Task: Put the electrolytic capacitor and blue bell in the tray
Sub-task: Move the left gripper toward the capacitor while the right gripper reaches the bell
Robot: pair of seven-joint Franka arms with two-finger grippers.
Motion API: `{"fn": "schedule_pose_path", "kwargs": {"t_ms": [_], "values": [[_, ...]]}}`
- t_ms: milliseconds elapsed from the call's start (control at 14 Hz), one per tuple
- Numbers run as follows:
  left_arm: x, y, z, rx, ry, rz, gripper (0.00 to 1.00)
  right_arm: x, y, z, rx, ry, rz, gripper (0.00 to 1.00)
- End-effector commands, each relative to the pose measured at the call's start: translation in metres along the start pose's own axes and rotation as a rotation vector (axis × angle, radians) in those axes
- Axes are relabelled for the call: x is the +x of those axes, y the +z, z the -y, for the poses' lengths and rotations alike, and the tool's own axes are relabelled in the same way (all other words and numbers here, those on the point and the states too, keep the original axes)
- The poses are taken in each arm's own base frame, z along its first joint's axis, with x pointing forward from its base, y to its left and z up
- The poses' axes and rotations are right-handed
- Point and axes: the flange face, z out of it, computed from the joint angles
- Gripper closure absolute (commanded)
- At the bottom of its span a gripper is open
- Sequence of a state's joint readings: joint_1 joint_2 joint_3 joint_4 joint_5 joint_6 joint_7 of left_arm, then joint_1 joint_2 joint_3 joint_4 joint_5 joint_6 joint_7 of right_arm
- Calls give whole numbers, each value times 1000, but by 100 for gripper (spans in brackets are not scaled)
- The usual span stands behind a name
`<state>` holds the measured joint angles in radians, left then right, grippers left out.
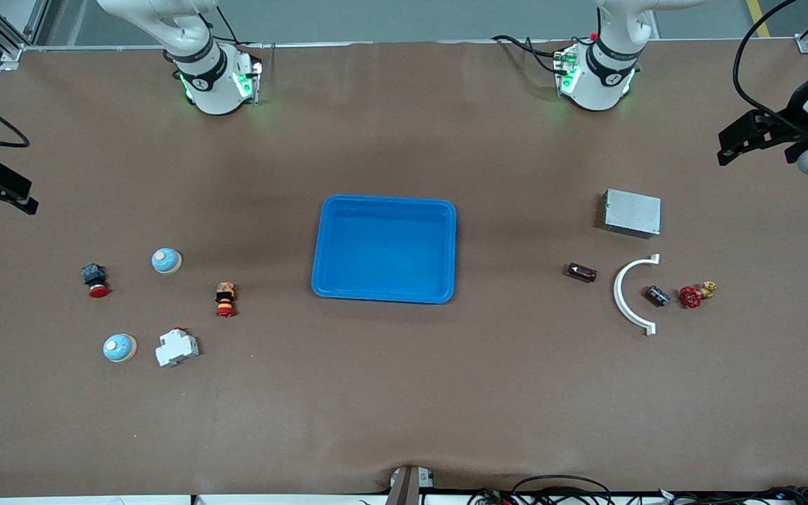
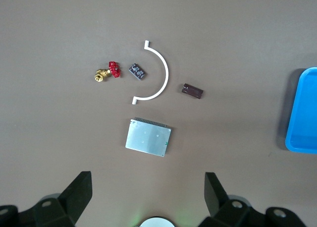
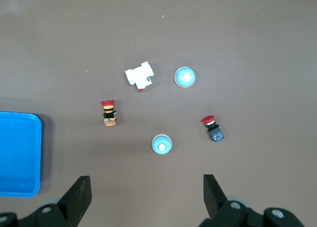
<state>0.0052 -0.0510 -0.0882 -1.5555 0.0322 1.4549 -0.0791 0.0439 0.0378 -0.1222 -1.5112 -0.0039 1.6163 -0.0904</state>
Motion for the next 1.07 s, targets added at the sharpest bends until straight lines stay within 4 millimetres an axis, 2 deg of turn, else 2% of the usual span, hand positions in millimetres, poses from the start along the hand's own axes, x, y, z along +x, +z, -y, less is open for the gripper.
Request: {"fn": "schedule_pose_path", "kwargs": {"t_ms": [0, 285, 356, 569, 712, 783, 925, 997], "values": [[-7, -9, 0, 20, 7, -5, 0, 2, -3, 1, 3, -5, -4, 0], [-3, -23, 6, 16, -10, -35, 0, 3, 0, 3, 3, -8, 2, 0], [-1, -18, 7, 17, -22, -26, 0, 3, 2, 4, 2, -9, 9, 0], [14, 8, -1, 18, -42, 16, 0, 8, 39, 4, 6, -7, 112, 0], [32, 33, -8, 5, -75, 39, 0, 16, 58, 7, 5, -12, 140, 0], [41, 47, -17, -2, -138, 53, 0, 20, 70, 7, 4, -14, 156, 0], [60, 76, -47, -69, -296, 80, 0, 24, 95, 7, 3, -14, 167, 0], [67, 90, -61, -68, -319, 88, 0, 24, 109, 7, 3, -14, 165, 0]]}}
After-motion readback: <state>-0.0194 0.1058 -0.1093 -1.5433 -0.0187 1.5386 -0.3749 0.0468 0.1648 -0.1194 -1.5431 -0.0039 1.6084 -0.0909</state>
